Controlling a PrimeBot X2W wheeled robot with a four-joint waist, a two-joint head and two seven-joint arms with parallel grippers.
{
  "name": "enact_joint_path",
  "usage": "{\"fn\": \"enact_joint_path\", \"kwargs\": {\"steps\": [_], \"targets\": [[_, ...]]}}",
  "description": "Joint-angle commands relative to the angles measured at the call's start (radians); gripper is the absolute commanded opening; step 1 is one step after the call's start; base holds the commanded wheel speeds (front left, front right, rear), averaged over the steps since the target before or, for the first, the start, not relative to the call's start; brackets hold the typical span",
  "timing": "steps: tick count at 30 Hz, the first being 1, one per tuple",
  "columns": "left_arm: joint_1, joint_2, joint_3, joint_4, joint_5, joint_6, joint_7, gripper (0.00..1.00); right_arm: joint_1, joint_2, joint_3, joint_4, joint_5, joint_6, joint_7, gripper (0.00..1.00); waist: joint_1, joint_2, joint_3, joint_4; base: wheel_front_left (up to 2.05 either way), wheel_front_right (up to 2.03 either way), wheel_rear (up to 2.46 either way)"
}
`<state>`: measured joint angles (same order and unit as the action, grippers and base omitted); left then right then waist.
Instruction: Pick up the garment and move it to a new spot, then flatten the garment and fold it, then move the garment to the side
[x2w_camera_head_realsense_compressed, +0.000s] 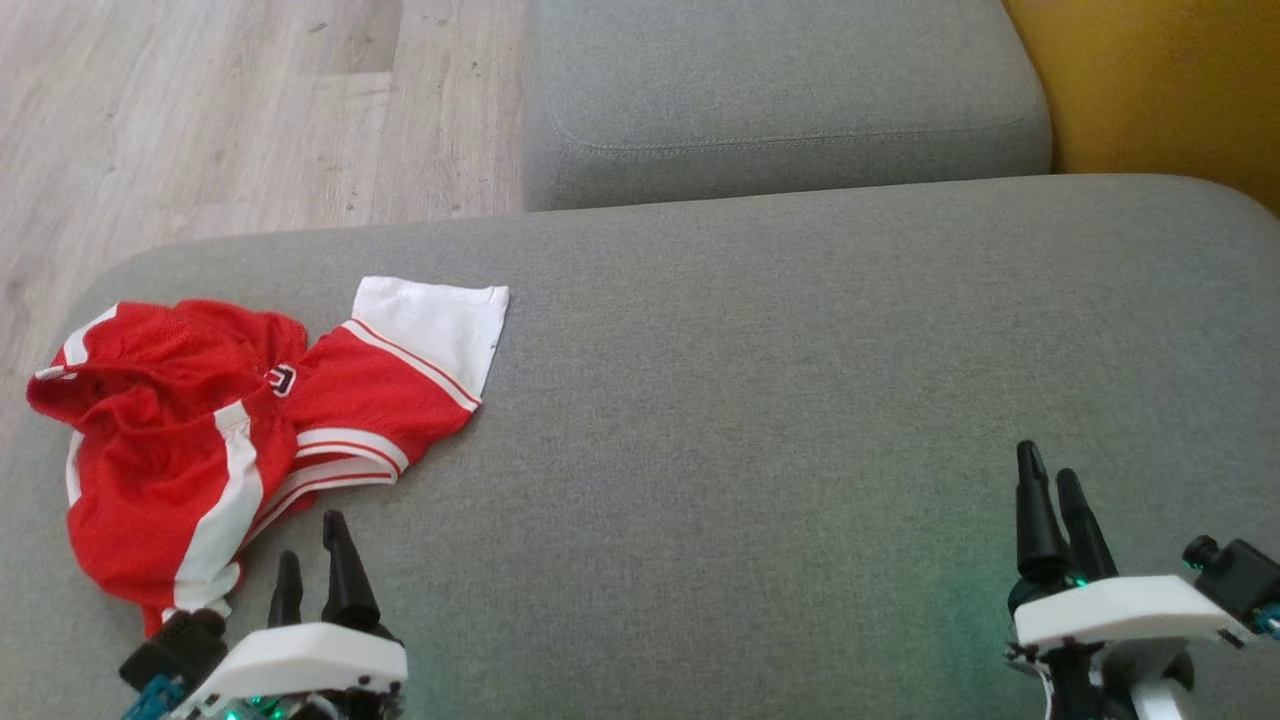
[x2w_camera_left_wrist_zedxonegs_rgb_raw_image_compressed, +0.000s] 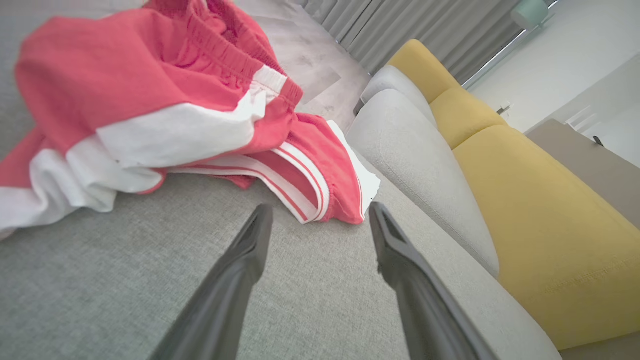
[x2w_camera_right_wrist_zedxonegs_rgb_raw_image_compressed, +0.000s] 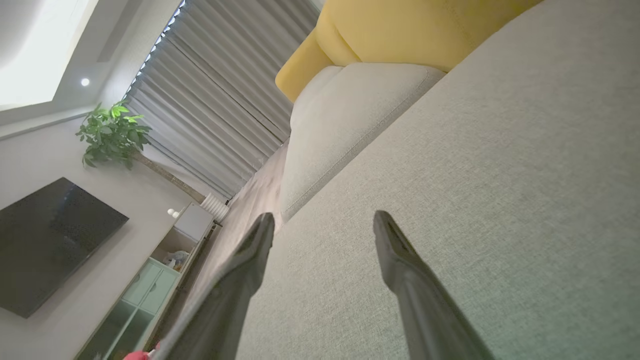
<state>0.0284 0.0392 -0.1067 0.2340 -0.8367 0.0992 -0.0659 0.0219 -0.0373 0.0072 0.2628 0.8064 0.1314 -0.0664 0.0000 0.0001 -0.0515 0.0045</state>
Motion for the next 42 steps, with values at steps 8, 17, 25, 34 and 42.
{"fn": "enact_joint_path", "kwargs": {"steps": [8, 17, 25, 34, 42], "targets": [[-0.018, 0.008, -0.014, -0.042, 0.123, 0.034, -0.034, 1.0, -0.018, -0.009, 0.036, -0.049, -0.127, 0.0, -0.035, 1.0, 0.0, -0.0001, -0.01, -0.001, 0.0, 0.0, 0.0], [-0.012, 0.008, -0.039, -0.054, 0.239, 0.066, -0.061, 1.0, -0.013, -0.01, 0.063, -0.06, -0.246, 0.0, -0.061, 1.0, 0.0, -0.0001, -0.019, -0.004, 0.0, 0.0, 0.0], [-0.005, 0.009, -0.06, -0.061, 0.334, 0.09, -0.085, 1.0, -0.004, -0.01, 0.084, -0.071, -0.351, -0.001, -0.085, 1.0, 0.0, -0.0001, -0.027, -0.004, 0.0, 0.0, 0.0], [0.003, 0.009, -0.069, -0.069, 0.44, 0.114, -0.111, 1.0, 0.0, -0.011, 0.11, -0.083, -0.464, -0.001, -0.111, 1.0, 0.0, -0.0001, -0.035, -0.007, 0.0, 0.0, 0.0], [0.005, 0.01, -0.081, -0.077, 0.537, 0.139, -0.132, 1.0, 0.004, -0.011, 0.127, -0.092, -0.557, -0.001, -0.132, 1.0, 0.0, -0.0001, -0.041, -0.008, 0.0, 0.0, 0.0]]}}
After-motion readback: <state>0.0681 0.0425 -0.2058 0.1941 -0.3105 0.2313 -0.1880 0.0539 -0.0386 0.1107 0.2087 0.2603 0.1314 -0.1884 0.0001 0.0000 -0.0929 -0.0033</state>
